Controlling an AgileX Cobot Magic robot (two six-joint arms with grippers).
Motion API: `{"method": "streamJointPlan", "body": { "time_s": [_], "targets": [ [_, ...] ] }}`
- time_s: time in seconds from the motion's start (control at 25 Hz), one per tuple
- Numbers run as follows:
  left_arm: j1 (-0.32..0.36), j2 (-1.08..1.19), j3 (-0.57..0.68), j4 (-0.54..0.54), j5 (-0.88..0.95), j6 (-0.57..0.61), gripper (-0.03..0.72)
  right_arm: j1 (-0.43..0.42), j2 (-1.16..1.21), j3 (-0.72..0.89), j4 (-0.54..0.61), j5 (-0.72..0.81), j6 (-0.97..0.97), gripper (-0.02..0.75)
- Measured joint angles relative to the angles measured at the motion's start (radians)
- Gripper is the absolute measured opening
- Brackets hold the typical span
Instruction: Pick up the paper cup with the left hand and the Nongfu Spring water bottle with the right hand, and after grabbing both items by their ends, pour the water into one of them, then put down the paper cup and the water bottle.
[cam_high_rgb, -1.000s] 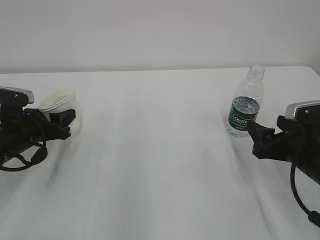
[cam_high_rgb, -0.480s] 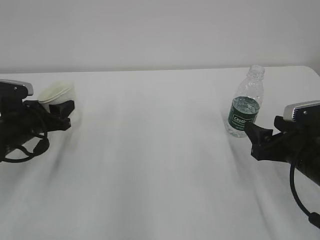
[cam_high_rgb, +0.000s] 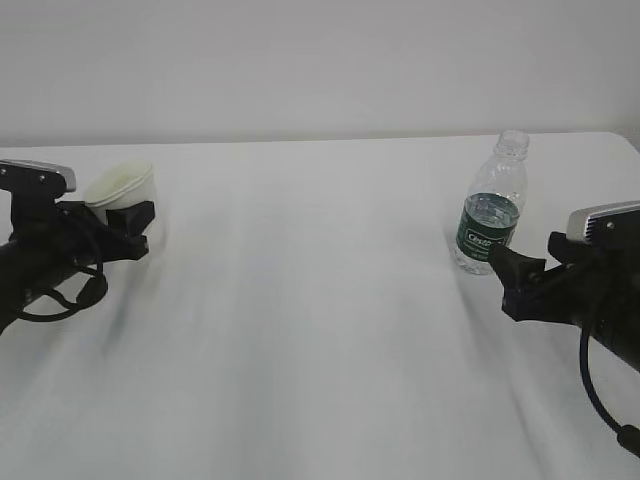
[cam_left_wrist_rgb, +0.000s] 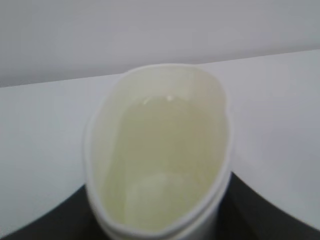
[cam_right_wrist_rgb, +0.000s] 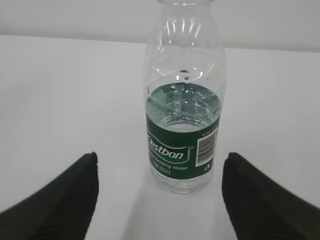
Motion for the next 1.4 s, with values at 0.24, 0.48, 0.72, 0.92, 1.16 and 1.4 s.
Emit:
{"method": "streamJointPlan", "body": {
  "time_s": [0.24,0.48,0.72,0.92,1.16,1.4],
  "targets": [
    [0.0,0.037,-0.029,0.0,0.0,0.0,0.37,0.0,0.0,0.002,0.0,0.0,0.0,0.587],
    [0.0,0.074,-0.053,0.0,0.0,0.0,0.369,0.0,0.0,0.004,0.0,0.0,0.0,0.587],
    [0.0,0.082,-0.055,0.0,0.0,0.0,0.369,0.0,0.0,0.004,0.0,0.0,0.0,0.587],
    [0.0,0.082,-0.055,0.0,0.0,0.0,0.369,0.0,0.0,0.004,0.0,0.0,0.0,0.587],
    [0.0,0.082,-0.055,0.005,0.0,0.0,0.383,0.0,0.0,0.004,0.0,0.0,0.0,0.587],
    [0.0,0.082,-0.055,0.01,0.0,0.0,0.397,0.0,0.0,0.004,0.0,0.0,0.0,0.587]
  ]
}}
